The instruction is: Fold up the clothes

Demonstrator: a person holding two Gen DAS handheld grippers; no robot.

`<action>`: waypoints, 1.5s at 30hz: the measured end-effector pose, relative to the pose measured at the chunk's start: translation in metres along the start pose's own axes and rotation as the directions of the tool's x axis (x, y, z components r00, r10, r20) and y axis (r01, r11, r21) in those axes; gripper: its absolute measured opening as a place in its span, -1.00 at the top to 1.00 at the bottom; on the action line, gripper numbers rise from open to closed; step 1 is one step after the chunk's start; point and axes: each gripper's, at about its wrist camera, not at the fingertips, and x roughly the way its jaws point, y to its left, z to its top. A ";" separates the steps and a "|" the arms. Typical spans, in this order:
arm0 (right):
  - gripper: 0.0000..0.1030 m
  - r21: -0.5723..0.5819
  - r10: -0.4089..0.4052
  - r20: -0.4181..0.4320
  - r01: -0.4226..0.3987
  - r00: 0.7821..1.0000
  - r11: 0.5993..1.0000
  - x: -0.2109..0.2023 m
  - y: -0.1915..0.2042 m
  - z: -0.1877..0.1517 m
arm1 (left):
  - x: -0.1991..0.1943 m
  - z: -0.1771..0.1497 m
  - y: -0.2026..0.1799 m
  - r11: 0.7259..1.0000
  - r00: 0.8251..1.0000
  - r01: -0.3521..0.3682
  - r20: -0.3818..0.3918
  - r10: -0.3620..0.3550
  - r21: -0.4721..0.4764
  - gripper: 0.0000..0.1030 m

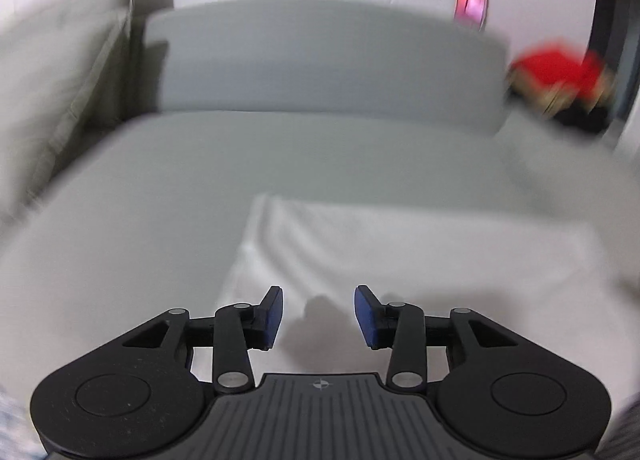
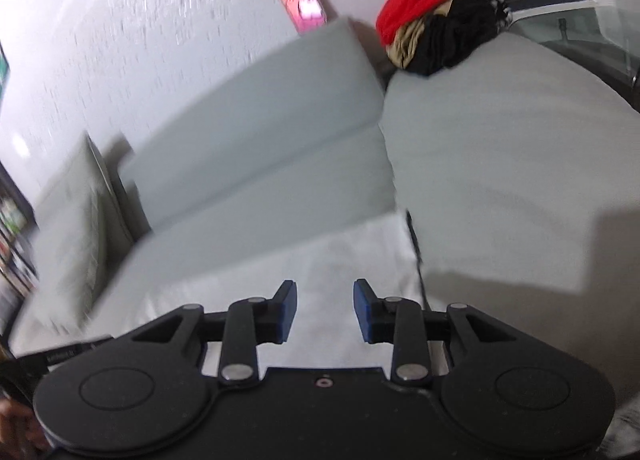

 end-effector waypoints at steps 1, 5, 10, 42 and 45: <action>0.38 -0.019 0.001 -0.032 -0.001 0.999 1.000 0.011 0.003 -0.002 | 0.007 -0.001 -0.009 0.999 0.999 -0.035 -0.020 0.036 0.039 0.25; 0.37 -0.240 -0.050 -0.161 0.010 0.986 0.971 0.040 0.027 -0.022 | 0.021 -0.017 -0.031 0.964 0.978 -0.173 -0.084 0.193 0.200 0.22; 0.36 -0.344 -0.186 -0.215 0.104 0.959 0.933 0.010 0.017 -0.043 | -0.011 -0.035 -0.013 0.969 0.967 -0.184 -0.148 0.208 0.162 0.22; 0.14 0.683 0.429 -0.056 -0.279 0.902 0.675 -0.001 -0.049 -0.099 | -0.059 -0.040 -0.036 0.974 0.976 0.216 -0.022 -0.218 -0.060 0.20; 0.15 0.737 0.420 -0.046 -0.253 0.906 0.626 0.008 -0.052 -0.106 | -0.060 -0.040 -0.045 0.976 0.976 0.216 -0.014 -0.216 -0.021 0.19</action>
